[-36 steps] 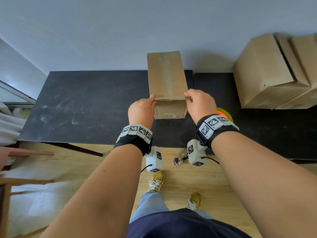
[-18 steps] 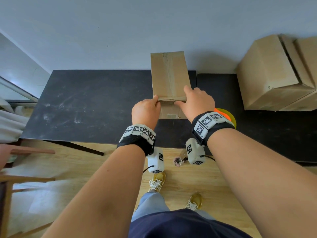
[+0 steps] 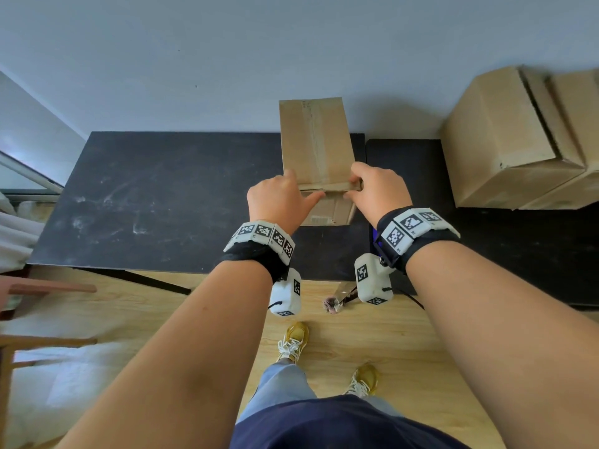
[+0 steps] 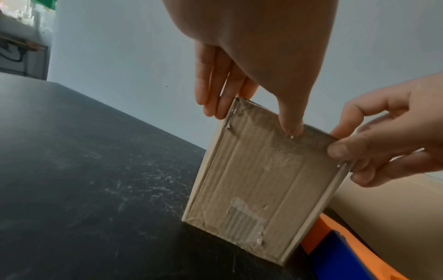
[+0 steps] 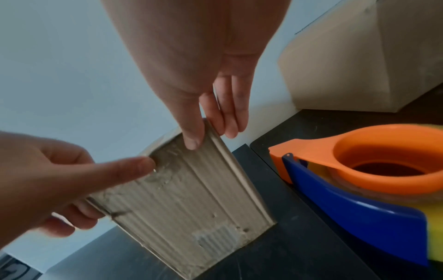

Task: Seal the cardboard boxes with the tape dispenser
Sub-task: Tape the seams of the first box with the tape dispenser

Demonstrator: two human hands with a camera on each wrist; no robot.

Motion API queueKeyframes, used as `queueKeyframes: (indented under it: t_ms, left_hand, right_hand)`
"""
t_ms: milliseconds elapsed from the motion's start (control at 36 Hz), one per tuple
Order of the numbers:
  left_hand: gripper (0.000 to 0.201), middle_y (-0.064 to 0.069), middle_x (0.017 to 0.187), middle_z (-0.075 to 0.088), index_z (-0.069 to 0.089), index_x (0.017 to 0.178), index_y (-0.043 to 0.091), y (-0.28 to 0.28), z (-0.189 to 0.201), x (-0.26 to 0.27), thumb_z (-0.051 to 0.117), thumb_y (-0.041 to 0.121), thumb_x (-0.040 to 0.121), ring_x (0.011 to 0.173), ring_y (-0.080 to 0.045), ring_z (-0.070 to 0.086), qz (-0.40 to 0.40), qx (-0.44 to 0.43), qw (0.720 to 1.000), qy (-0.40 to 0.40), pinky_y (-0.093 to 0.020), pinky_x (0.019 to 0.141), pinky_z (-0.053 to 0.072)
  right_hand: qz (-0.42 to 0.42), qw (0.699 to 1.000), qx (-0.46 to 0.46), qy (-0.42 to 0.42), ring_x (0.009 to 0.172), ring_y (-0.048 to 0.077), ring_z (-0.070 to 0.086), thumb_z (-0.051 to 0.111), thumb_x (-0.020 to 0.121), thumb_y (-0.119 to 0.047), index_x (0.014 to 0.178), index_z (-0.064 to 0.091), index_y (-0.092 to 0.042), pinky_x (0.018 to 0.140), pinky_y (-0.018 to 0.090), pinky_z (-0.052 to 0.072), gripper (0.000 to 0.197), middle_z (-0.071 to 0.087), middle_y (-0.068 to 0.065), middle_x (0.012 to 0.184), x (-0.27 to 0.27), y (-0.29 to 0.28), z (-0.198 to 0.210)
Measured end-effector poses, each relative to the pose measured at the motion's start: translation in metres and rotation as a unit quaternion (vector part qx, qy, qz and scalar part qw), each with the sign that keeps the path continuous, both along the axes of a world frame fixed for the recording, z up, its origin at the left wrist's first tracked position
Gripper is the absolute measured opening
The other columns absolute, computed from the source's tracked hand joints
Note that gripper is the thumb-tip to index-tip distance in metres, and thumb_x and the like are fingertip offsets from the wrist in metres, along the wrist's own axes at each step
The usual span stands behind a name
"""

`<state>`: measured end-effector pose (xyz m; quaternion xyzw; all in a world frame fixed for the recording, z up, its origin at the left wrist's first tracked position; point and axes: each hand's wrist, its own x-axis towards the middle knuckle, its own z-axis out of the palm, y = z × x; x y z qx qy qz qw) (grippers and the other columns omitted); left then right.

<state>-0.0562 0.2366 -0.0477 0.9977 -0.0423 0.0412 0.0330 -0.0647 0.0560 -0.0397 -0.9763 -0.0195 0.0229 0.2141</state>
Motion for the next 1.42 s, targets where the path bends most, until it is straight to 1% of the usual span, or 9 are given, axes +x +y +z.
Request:
queueKeyframes:
  t_ms: [167,278,500,694,806,889,1028,1250,1417]
  left_hand:
    - [0.062,0.004,0.066,0.052,0.043,0.083,0.016,-0.002,0.000,0.004,0.048,0.077,0.078,0.058,-0.018,0.049,0.009,0.000,1.000,0.008,-0.029,0.052,0.032]
    - [0.061,0.002,0.066,0.052,0.042,0.082,0.015,-0.004,-0.003,0.001,0.048,0.075,0.079,0.058,-0.018,0.049,0.022,-0.014,1.000,0.008,-0.029,0.051,0.034]
    - [0.057,0.002,0.066,0.051,0.043,0.080,0.015,-0.001,-0.003,0.004,0.052,0.071,0.080,0.059,-0.019,0.048,0.023,-0.038,0.999,0.016,-0.030,0.052,0.031]
    - [0.037,-0.002,0.096,0.066,0.060,0.109,0.017,0.008,-0.009,-0.010,0.060,0.047,0.089,0.086,-0.024,0.062,0.054,-0.151,0.987,0.025,-0.033,0.071,0.048]
    - [0.037,0.002,0.109,0.066,0.058,0.127,0.026,0.015,-0.013,-0.022,0.056,0.036,0.091,0.101,-0.019,0.061,0.078,-0.210,0.975,0.013,-0.030,0.082,0.047]
    - [0.038,0.004,0.114,0.066,0.058,0.128,0.028,0.027,-0.017,-0.030,0.049,0.023,0.091,0.103,-0.019,0.061,0.105,-0.235,0.966,-0.012,-0.029,0.081,0.046]
    - [0.038,0.002,0.114,0.067,0.057,0.127,0.028,0.066,-0.018,-0.024,0.047,0.017,0.092,0.103,-0.022,0.061,0.119,-0.229,0.965,-0.038,-0.033,0.081,0.047]
    - [0.038,-0.001,0.104,0.067,0.056,0.126,0.024,0.138,-0.013,0.006,0.042,0.013,0.093,0.094,-0.024,0.059,0.125,-0.192,0.973,-0.032,-0.033,0.070,0.046]
    - [0.045,-0.001,0.107,0.061,0.056,0.130,0.023,0.161,-0.010,0.029,0.041,0.007,0.090,0.109,-0.020,0.050,0.077,-0.195,0.978,-0.008,-0.034,0.074,0.045]
  right_hand:
    - [0.000,1.000,0.007,-0.005,0.076,0.025,0.060,0.069,0.089,-0.025,0.094,0.058,-0.016,0.066,0.033,0.047,0.015,0.061,0.001,0.080,0.004,-0.001,-0.001]
    - [0.002,1.000,0.021,0.000,0.084,0.026,0.061,0.065,0.089,-0.013,0.102,0.061,-0.014,0.070,0.031,0.045,0.014,0.058,-0.003,0.085,0.002,-0.006,-0.006]
    - [-0.020,0.999,0.038,-0.024,0.088,0.028,0.064,0.060,0.092,-0.013,0.099,0.066,-0.017,0.076,0.036,0.053,0.010,0.070,0.003,0.094,-0.001,-0.003,-0.008]
    - [-0.051,0.995,0.080,-0.025,0.096,0.026,0.065,0.061,0.091,-0.012,0.108,0.069,-0.019,0.080,0.032,0.051,0.020,0.071,0.003,0.103,-0.007,-0.001,-0.011]
    - [-0.061,0.993,0.106,-0.009,0.099,0.023,0.063,0.059,0.093,-0.010,0.123,0.064,-0.022,0.077,0.025,0.044,0.033,0.068,0.004,0.109,-0.012,0.005,-0.010]
    - [-0.057,0.990,0.131,0.004,0.103,0.022,0.063,0.055,0.094,-0.008,0.128,0.062,-0.022,0.079,0.023,0.042,0.037,0.069,0.003,0.113,-0.013,0.018,-0.006]
    - [-0.079,0.982,0.170,0.028,0.090,0.021,0.067,0.055,0.093,-0.009,0.128,0.056,-0.026,0.077,0.031,0.051,0.038,0.071,0.000,0.095,0.000,0.056,-0.005]
    - [-0.050,0.983,0.171,0.046,0.102,0.019,0.065,0.060,0.094,-0.019,0.129,0.061,-0.019,0.080,0.023,0.043,0.035,0.071,0.003,0.111,0.030,0.125,-0.007]
    - [-0.083,0.983,0.162,0.036,0.098,0.023,0.064,0.054,0.096,-0.013,0.131,0.059,-0.020,0.074,0.026,0.043,0.035,0.069,0.005,0.113,0.048,0.150,-0.011]
